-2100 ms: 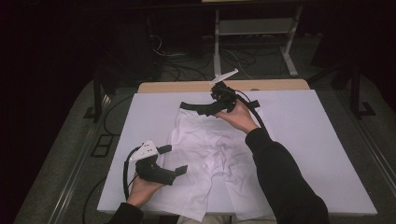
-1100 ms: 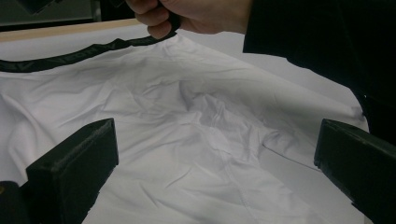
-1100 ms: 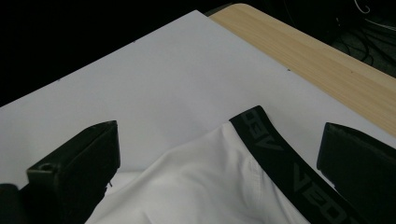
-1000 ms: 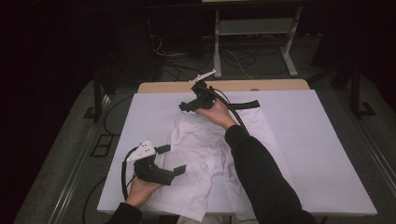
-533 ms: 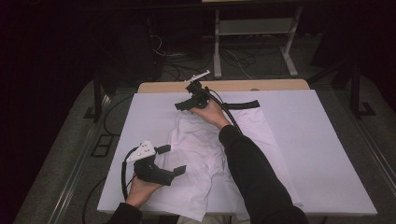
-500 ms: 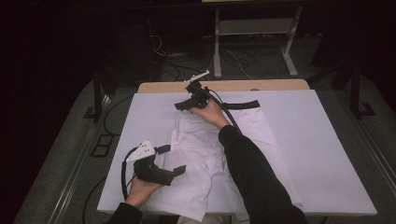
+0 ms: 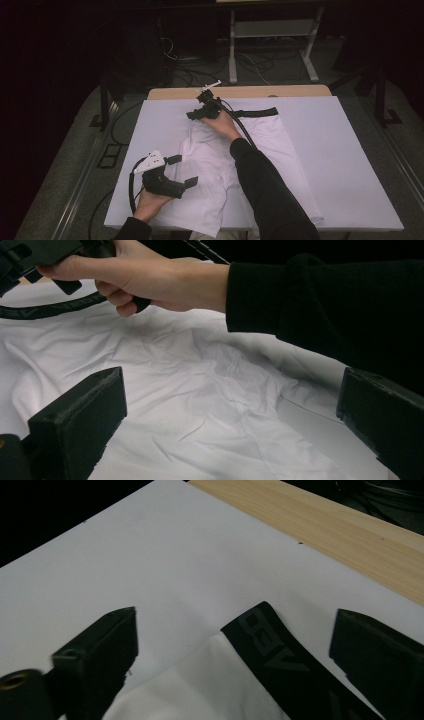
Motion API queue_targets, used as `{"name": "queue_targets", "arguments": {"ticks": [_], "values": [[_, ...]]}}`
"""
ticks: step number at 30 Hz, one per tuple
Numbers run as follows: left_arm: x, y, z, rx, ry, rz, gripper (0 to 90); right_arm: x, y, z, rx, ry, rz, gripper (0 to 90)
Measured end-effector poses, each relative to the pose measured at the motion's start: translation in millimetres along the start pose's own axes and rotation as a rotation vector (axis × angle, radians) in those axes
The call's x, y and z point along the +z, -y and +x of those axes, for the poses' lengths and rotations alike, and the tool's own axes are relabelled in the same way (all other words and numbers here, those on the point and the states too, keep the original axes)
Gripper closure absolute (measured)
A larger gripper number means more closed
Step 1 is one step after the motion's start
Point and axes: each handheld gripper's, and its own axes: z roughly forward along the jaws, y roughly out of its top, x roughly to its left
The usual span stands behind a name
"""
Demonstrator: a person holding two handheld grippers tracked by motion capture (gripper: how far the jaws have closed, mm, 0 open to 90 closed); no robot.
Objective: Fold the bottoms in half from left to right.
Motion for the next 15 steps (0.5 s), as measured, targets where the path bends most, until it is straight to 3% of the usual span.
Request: {"name": "queue_targets", "arguments": {"ticks": [15], "values": [[0.2,0.0,0.7,0.0,0.0,0.002,0.0,13.5,-1.0,3.9,-0.005,0.008,0.008,23.2]]}}
